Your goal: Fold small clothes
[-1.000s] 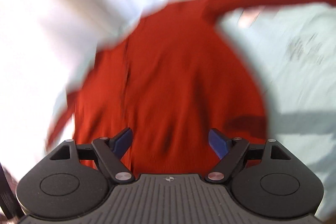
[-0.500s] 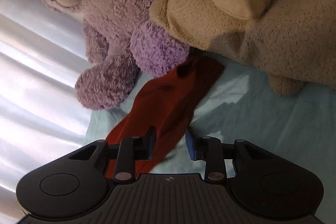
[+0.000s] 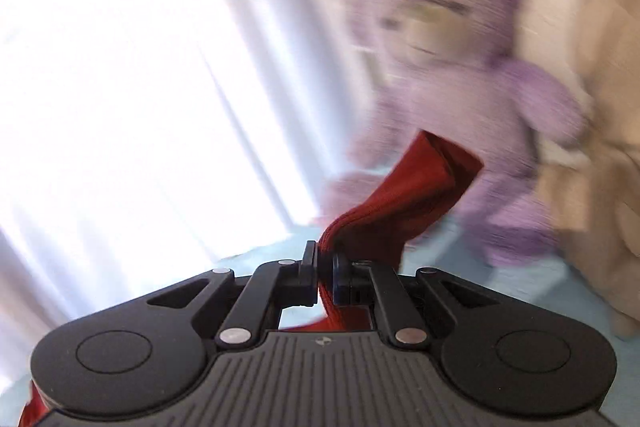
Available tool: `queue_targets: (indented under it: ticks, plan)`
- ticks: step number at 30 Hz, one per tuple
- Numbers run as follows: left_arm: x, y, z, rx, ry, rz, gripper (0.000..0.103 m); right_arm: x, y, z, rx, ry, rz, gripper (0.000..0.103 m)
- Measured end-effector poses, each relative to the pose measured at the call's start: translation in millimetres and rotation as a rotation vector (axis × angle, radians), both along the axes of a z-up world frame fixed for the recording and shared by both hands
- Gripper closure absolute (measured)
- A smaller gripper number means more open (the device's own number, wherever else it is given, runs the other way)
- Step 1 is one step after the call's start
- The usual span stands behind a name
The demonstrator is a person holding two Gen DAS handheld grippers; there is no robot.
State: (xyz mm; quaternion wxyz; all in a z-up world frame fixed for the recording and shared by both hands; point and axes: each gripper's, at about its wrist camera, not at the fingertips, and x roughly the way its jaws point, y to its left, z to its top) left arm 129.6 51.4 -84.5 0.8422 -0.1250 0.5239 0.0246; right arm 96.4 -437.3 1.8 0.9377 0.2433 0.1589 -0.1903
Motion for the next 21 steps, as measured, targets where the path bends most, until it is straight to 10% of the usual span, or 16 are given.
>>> queue_targets:
  ticks: [3, 6, 10, 17, 21]
  plan:
    - [-0.8, 1.4, -0.3, 0.001, -0.001, -0.039, 0.0, 18.5, 105.5, 29.4, -0.095, -0.085, 0.438, 0.096]
    - [-0.3, -0.6, -1.6, 0.023, 0.004, -0.087, 0.0, 27.2, 185.9, 18.6, -0.117, -0.005, 0.736, 0.072]
    - [-8.4, -1.4, -0.3, 0.02, -0.038, -0.105, 0.0, 34.4, 207.2, -21.5, -0.003, 0.127, 0.764, 0.069]
    - [40.6, 7.0, 31.6, -0.202, -0.162, -0.143, 0.007, 26.1, 180.5, -63.2, 0.089, 0.272, 0.687, 0.069]
    - [88.0, 7.0, 8.8, -0.264, -0.059, -0.124, 0.029, 15.3, 176.9, -72.6, 0.105, 0.3, 0.66, 0.069]
